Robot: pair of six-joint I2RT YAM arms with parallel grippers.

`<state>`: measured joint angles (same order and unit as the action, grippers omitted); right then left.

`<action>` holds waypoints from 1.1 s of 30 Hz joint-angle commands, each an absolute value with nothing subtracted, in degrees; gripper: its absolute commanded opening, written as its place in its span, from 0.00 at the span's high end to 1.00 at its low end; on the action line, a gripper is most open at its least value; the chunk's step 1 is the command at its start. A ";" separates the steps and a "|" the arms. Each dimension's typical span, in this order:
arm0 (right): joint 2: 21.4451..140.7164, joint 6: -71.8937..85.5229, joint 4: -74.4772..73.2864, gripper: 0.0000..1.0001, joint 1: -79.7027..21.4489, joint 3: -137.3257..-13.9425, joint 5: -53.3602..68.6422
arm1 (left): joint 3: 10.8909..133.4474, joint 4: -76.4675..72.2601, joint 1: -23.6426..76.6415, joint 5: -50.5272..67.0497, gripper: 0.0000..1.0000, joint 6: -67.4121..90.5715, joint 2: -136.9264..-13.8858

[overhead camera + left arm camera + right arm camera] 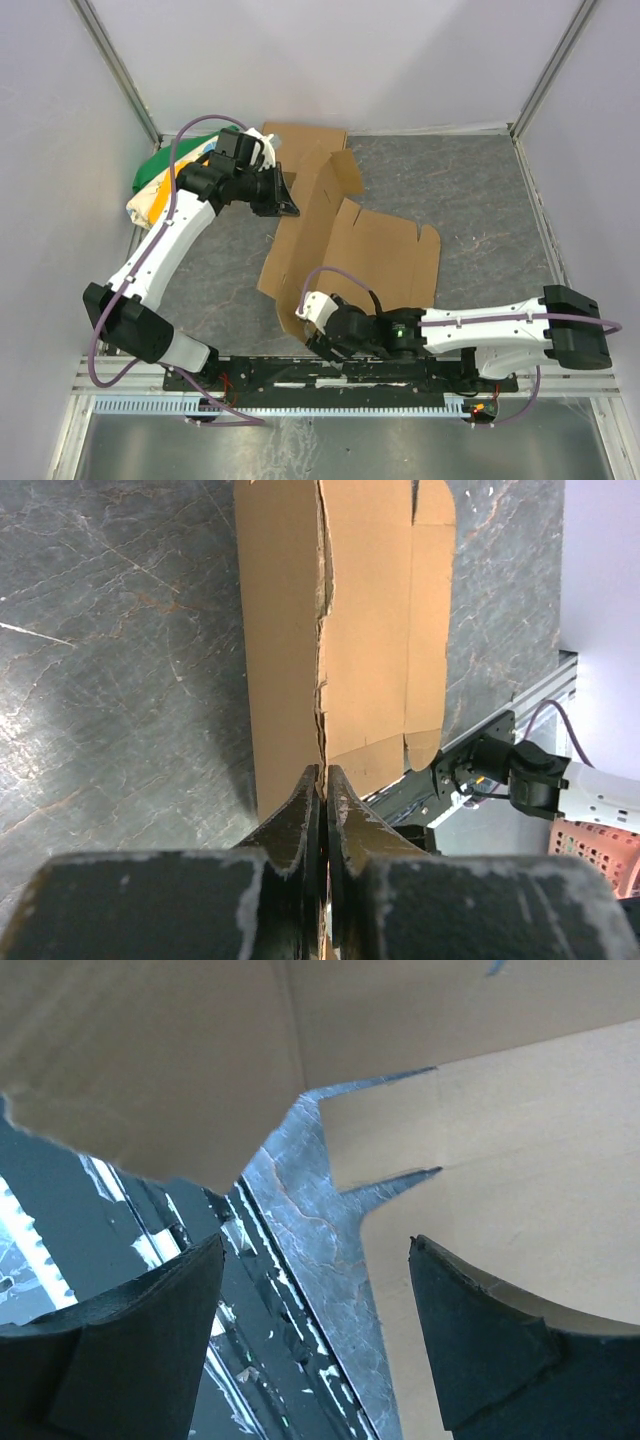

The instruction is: Fold the paper box

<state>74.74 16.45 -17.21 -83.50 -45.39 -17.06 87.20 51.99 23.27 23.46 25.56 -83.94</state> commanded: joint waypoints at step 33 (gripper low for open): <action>67.71 10.57 8.59 0.19 -85.34 -29.36 -28.18 | 85.53 50.26 18.38 33.87 0.97 25.26 -80.51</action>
<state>74.94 8.91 9.78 -85.10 -30.70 -31.75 84.29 50.92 18.92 29.71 27.62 -80.01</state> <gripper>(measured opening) 0.810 0.070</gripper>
